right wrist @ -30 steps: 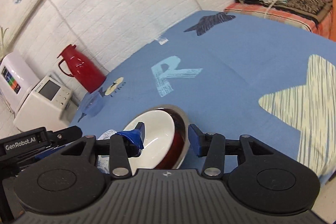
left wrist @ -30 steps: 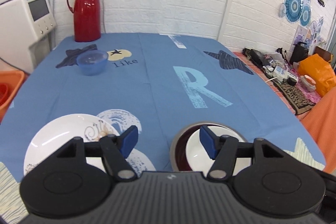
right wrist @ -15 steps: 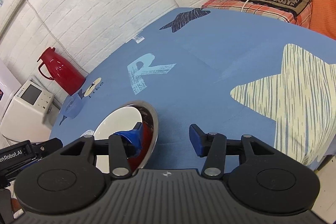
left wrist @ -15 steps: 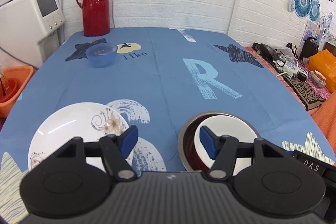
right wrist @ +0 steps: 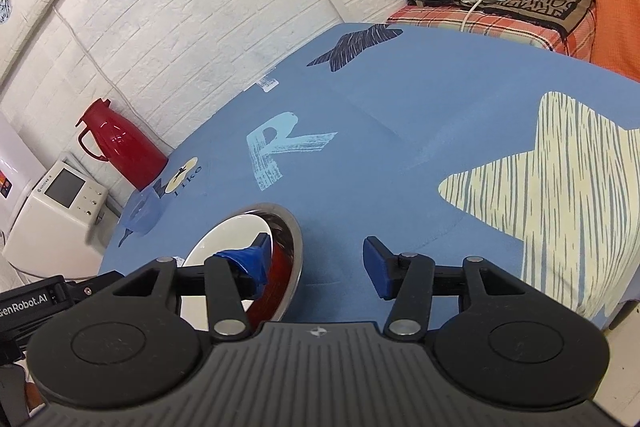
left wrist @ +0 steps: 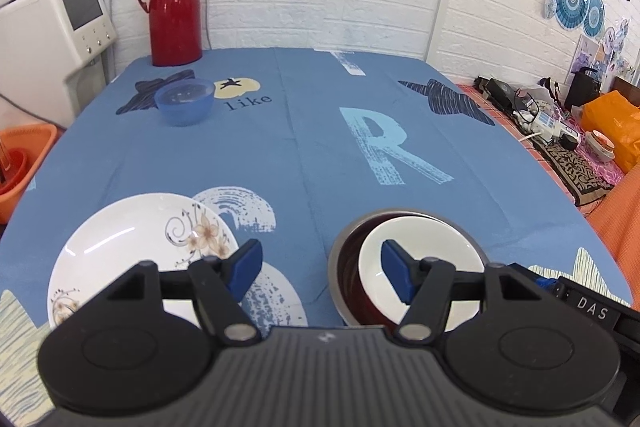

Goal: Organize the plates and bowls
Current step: 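Move the right tool toward the clear blue plastic bowl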

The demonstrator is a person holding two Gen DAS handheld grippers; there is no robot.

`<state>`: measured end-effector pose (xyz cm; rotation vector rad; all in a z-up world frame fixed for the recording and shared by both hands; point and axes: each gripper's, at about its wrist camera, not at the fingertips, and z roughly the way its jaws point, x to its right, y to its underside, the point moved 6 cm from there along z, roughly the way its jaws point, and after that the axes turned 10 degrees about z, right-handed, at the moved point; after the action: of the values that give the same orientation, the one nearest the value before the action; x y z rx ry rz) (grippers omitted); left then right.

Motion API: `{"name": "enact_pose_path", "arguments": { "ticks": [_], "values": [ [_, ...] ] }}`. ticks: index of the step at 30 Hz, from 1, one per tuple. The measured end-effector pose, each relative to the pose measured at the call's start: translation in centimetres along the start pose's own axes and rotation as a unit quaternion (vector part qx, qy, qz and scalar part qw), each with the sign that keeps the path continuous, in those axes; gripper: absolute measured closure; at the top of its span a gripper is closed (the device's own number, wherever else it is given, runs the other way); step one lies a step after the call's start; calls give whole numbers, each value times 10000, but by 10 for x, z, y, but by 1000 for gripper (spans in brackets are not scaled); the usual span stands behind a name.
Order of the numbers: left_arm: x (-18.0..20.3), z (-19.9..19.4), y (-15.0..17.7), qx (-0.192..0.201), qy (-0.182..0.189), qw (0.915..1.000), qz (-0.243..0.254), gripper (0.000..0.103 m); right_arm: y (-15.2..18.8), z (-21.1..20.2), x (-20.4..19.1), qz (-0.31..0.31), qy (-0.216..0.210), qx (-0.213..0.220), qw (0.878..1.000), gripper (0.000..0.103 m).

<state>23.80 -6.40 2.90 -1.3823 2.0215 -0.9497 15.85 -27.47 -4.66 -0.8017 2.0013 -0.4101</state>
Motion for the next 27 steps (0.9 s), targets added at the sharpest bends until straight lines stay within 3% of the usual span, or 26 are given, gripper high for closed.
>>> {"name": "enact_pose_path", "arguments": {
  "ticks": [6, 10, 14, 19, 24, 27],
  "values": [
    [-4, 4, -1, -79, 93, 9999, 4, 39, 0, 0, -4, -105, -65, -15, 9999, 66],
    [-27, 5, -10, -84, 132, 9997, -170, 38, -5, 6, -25, -485, -169, -201, 9985, 65],
    [-71, 9, -24, -136, -46, 9993, -347, 38, -13, 16, -59, -1066, -328, -348, 9932, 65],
    [-139, 19, -44, -241, -130, 9975, -649, 38, -19, 40, -112, -1833, -656, -796, 9776, 65],
    [-204, 45, -66, -411, -347, 9952, -816, 38, -19, 97, -168, -2200, -779, -1476, 9611, 65],
    [-235, 68, -78, -524, -467, 9934, -907, 38, -17, 133, -200, -2523, -683, -1651, 9510, 65]
  ]
}}
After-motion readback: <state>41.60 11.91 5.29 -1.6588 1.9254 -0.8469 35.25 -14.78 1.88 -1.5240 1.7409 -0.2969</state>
